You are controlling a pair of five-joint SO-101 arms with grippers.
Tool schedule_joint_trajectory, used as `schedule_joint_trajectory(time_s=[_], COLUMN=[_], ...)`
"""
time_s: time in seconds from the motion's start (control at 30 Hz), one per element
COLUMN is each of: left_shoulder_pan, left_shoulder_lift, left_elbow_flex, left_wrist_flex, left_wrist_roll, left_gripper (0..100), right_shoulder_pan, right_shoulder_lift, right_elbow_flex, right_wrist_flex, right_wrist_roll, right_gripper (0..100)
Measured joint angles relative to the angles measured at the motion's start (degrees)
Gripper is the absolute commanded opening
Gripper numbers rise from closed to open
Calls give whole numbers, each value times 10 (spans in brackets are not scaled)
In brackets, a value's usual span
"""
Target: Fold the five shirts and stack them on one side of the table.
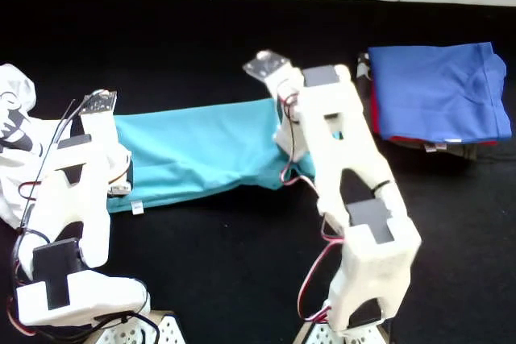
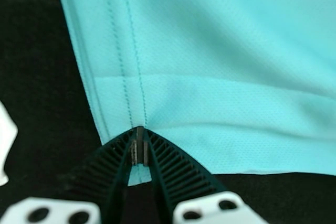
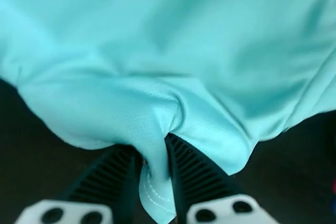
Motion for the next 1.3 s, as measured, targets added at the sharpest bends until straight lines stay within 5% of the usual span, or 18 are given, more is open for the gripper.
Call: schedule_joint_trajectory(time_s=[0.17, 0.33, 0.43, 0.63, 0.87, 0.93, 1.07, 1.3], left_shoulder_pan=[0, 0, 0, 0, 0, 0, 0, 0], left_shoulder_lift=[0, 0, 0, 0, 0, 0, 0, 0], left_elbow_flex=[0, 0, 0, 0, 0, 0, 0, 0], left_wrist_flex=[0, 0, 0, 0, 0, 0, 0, 0], left_wrist_roll=[0, 0, 0, 0, 0, 0, 0, 0], left_gripper=[8, 8, 8, 8, 8, 8, 8, 8], right_shoulder_pan=[0, -1, -2, 16, 43, 43, 44, 41], right_shoulder_lift=[117, 237, 308, 385, 387, 387, 387, 376], right_elbow_flex=[-134, -295, -388, -568, -702, -711, -715, -653], right_wrist_flex=[10, 50, 60, 71, 147, 160, 166, 166], right_wrist_roll=[-4, -61, -114, -207, -223, -223, -223, -223], right_gripper=[35, 248, 282, 282, 281, 241, 0, 6])
